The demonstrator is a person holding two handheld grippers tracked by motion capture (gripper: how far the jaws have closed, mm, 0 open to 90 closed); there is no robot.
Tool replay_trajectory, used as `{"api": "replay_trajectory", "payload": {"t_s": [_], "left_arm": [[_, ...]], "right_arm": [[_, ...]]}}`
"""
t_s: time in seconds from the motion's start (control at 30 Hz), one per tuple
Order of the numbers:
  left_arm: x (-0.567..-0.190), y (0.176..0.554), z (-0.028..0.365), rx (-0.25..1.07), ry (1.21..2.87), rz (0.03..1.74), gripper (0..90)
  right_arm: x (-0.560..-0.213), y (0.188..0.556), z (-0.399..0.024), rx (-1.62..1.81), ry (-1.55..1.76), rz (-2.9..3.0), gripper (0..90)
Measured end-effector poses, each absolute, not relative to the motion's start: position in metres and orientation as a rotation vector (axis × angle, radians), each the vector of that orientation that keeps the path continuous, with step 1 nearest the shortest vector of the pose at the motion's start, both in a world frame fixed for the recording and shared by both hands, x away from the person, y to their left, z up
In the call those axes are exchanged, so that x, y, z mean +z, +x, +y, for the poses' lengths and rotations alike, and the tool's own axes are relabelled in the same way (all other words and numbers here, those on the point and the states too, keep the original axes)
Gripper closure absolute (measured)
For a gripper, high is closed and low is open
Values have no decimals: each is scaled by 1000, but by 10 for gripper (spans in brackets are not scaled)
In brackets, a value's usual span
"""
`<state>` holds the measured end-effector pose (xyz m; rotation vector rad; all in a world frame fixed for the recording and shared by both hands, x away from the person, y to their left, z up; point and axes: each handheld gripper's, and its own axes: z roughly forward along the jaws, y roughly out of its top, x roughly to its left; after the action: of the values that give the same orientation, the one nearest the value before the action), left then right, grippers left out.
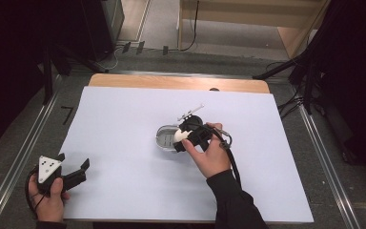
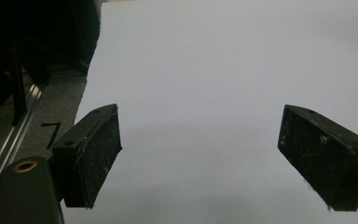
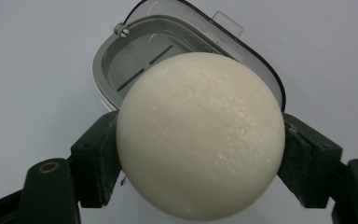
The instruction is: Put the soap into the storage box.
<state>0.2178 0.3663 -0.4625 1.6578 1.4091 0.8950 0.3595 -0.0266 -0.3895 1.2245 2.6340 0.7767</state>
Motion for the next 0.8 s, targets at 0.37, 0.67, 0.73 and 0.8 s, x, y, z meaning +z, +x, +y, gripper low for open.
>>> {"api": "replay_trajectory", "payload": {"t_s": [0.37, 0.67, 0.73, 0.8], "left_arm": [[-462, 218, 367, 894, 1654, 1410, 138], [-462, 218, 366, 895, 1655, 1412, 139], [-462, 218, 366, 894, 1656, 1411, 138], [-462, 218, 366, 895, 1658, 1410, 138]], "right_arm": [[-390, 366, -17, 769, 1220, 2649, 244], [-390, 371, -8, 750, 1211, 2657, 244], [-390, 372, -6, 746, 1213, 2661, 244], [-393, 373, -5, 743, 1220, 2664, 244]]}}
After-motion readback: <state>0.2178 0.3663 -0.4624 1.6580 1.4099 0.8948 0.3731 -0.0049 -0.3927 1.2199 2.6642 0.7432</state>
